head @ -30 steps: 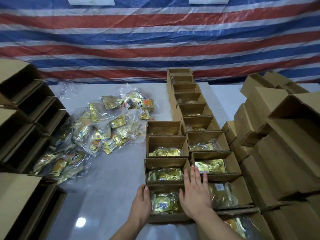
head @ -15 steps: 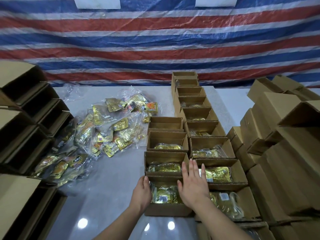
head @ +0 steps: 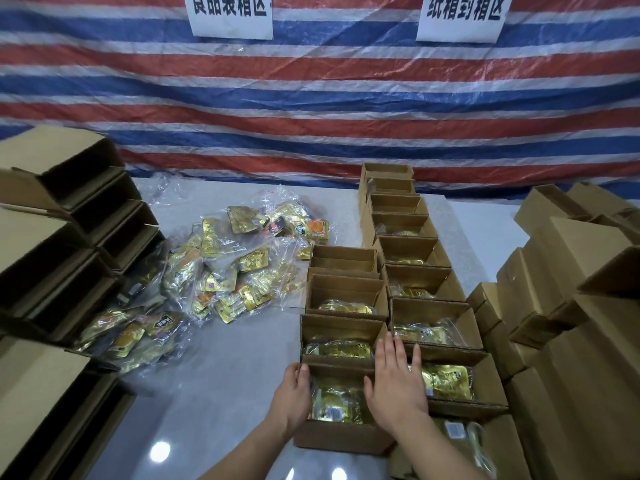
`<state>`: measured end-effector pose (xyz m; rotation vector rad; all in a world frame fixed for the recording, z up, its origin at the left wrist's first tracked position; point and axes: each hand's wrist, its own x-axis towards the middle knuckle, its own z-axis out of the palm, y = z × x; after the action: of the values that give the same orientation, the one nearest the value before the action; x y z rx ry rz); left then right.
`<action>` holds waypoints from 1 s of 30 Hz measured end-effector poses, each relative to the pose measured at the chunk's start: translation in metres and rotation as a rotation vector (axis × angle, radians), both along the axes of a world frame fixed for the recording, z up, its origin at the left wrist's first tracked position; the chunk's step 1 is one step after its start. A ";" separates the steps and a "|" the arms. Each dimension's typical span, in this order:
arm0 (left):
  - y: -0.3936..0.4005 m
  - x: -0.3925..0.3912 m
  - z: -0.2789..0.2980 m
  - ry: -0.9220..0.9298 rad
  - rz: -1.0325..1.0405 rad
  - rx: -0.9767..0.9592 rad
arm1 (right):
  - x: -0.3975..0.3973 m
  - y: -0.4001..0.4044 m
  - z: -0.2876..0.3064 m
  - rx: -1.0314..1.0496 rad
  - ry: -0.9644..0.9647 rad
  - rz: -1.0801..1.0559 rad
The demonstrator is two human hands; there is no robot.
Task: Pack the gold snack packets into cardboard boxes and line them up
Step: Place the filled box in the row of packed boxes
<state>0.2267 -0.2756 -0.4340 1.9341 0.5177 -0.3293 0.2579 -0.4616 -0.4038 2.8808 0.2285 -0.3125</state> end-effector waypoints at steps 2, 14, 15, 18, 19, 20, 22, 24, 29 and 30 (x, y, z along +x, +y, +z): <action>0.003 -0.001 0.005 0.046 -0.006 -0.026 | 0.000 -0.001 -0.001 0.002 0.016 0.000; 0.132 0.043 0.052 -0.061 -0.101 0.297 | 0.003 0.040 0.028 0.328 -0.094 -0.097; 0.146 0.048 0.062 -0.084 -0.100 0.318 | 0.006 0.049 0.034 0.365 -0.106 -0.101; 0.181 0.064 0.094 -0.191 -0.106 0.371 | 0.023 0.082 0.049 0.542 -0.118 -0.109; 0.192 0.067 0.104 -0.225 -0.112 0.388 | 0.030 0.095 0.054 0.634 -0.117 -0.118; 0.202 0.069 0.112 -0.258 -0.115 0.405 | 0.036 0.108 0.059 0.724 -0.113 -0.126; 0.224 0.069 0.126 -0.319 -0.099 0.444 | 0.049 0.135 0.067 0.818 -0.082 -0.123; 0.250 0.070 0.140 -0.406 -0.045 0.512 | 0.058 0.164 0.074 0.834 -0.031 -0.088; 0.343 0.106 0.197 -0.640 0.250 0.781 | 0.087 0.247 0.102 0.874 0.026 0.055; 0.366 0.117 0.209 -0.661 0.300 0.855 | 0.094 0.265 0.109 0.893 0.024 0.073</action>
<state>0.3439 0.0901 -0.2250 2.5400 0.5266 0.8362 0.3515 -0.1963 -0.2946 3.7257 0.6089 -0.2790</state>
